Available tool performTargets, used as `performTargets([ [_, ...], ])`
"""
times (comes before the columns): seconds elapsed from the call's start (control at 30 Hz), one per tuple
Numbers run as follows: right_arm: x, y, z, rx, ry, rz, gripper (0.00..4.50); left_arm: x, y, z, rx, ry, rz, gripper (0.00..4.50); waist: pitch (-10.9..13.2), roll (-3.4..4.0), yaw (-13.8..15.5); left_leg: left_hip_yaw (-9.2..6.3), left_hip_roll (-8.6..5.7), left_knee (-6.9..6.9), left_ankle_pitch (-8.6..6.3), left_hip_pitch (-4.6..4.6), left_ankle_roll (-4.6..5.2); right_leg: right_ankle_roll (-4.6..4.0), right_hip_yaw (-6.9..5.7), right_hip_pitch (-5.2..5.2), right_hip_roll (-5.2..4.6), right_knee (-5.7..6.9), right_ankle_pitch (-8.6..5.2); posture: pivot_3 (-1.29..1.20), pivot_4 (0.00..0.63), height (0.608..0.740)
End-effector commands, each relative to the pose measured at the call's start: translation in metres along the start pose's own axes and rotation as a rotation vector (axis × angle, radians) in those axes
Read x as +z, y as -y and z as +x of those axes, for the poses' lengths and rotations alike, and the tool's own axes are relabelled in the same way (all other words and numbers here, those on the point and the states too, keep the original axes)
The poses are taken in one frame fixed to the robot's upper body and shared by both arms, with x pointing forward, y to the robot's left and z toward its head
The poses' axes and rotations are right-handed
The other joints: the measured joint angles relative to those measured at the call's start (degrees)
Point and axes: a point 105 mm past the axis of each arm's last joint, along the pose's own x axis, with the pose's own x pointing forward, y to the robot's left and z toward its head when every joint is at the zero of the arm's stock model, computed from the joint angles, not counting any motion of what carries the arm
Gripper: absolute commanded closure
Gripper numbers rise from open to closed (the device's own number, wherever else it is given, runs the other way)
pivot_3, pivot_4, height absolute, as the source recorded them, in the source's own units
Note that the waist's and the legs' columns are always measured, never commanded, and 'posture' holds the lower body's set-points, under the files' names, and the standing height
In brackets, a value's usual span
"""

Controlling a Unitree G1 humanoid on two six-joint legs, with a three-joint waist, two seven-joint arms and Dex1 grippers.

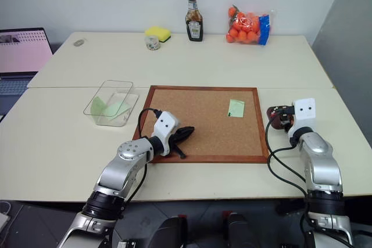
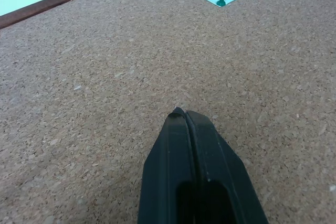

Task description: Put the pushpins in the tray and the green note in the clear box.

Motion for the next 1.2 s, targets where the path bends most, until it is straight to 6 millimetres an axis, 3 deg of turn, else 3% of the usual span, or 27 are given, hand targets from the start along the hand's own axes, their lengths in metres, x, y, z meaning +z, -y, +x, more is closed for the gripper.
performTargets([
  [0.03,0.028,-0.042,-0.004,0.147,0.115,0.0,2.65,-0.004,0.004,0.002,-0.019,-0.019,0.006,4.5,0.0,0.01,0.0,0.0,0.0,0.0,0.0,0.0,0.0,0.0,0.01,0.0,0.0,0.0,0.0,0.0,0.15,0.74],
  [0.27,0.025,-0.101,0.01,0.312,0.098,-0.005,2.65,-0.003,0.002,0.002,-0.02,-0.019,0.014,4.5,0.0,0.01,0.0,0.01,0.0,0.02,0.01,0.01,0.01,0.03,0.0,0.0,0.0,0.01,0.02,0.0,0.15,0.74],
  [0.43,0.013,-0.125,0.022,0.38,0.066,-0.032,2.65,-0.002,0.002,0.002,-0.02,-0.019,0.016,4.5,0.0,0.0,0.0,-0.01,0.0,0.02,0.01,-0.01,0.01,0.03,-0.02,0.0,0.01,-0.03,0.02,0.0,0.15,0.74],
  [0.93,0.0,-0.128,0.046,0.352,0.029,-0.016,2.65,-0.001,0.001,0.001,-0.016,-0.021,0.018,4.5,0.0,0.01,0.0,-0.02,0.0,0.01,0.01,-0.01,0.01,-0.02,-0.02,-0.01,0.0,-0.01,0.05,0.0,0.15,0.74],
  [1.1,-0.001,-0.126,0.048,0.349,0.024,-0.012,3.48,-0.002,0.002,0.001,-0.014,-0.02,0.016,4.5,0.0,0.01,0.0,-0.02,0.0,0.01,0.01,-0.01,0.01,-0.02,-0.02,0.0,0.0,0.0,0.05,0.0,0.15,0.74],
  [1.2,0.0,-0.125,0.049,0.347,0.024,-0.005,4.23,-0.002,0.002,0.001,-0.013,-0.02,0.015,4.5,0.0,0.01,0.0,-0.03,0.0,0.01,0.01,0.0,0.01,-0.01,-0.02,-0.01,0.0,0.0,0.04,0.0,0.15,0.74],
])
